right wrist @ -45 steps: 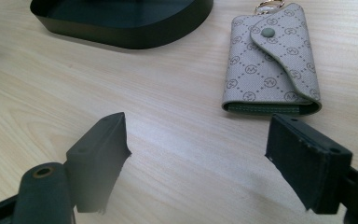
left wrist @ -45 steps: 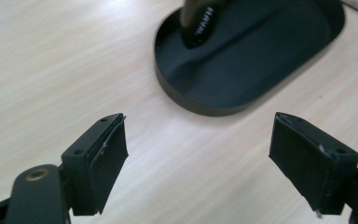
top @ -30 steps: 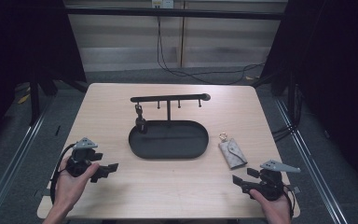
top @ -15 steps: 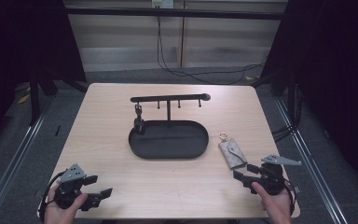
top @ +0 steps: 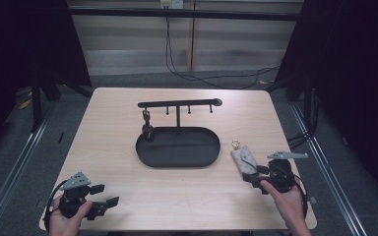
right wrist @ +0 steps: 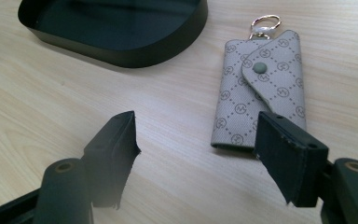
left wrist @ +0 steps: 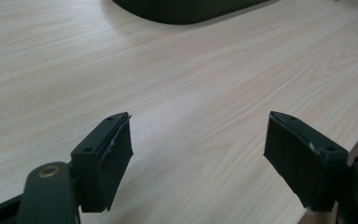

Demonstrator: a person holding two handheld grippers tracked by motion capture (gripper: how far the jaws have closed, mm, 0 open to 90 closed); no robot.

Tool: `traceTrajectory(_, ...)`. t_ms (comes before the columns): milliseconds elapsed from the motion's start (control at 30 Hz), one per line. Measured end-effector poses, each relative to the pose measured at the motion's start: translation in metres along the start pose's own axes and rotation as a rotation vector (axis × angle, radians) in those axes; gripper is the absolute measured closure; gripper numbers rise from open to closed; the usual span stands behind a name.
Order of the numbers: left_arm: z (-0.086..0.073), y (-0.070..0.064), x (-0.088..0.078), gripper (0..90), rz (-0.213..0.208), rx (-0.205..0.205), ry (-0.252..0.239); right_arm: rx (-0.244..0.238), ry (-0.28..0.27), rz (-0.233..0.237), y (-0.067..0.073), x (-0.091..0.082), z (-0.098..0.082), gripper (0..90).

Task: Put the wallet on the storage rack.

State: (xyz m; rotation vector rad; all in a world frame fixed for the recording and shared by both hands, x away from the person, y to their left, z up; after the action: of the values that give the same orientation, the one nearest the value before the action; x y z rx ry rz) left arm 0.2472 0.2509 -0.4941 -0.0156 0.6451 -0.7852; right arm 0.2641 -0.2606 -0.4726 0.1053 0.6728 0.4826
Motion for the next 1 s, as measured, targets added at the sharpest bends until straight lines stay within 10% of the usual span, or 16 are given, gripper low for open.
traceTrajectory(1000,0.002,0.006,0.003,23.1,-0.005,-0.001,0.022,-0.005,0.268,-0.058,-0.018,0.046,0.038,22.9)
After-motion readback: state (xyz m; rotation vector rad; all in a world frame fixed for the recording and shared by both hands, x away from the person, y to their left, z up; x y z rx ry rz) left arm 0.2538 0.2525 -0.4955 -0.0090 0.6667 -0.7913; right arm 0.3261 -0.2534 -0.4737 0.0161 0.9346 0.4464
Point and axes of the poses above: each handheld gripper's, and its own axes: x roughly forward along the jaws, z roughly out of its top, y roughly to its left, the point moved 4 cm from there along x, roughly forward along the jaws, and after that the axes turned 10 degrees about -y, right-handed, at the moved point
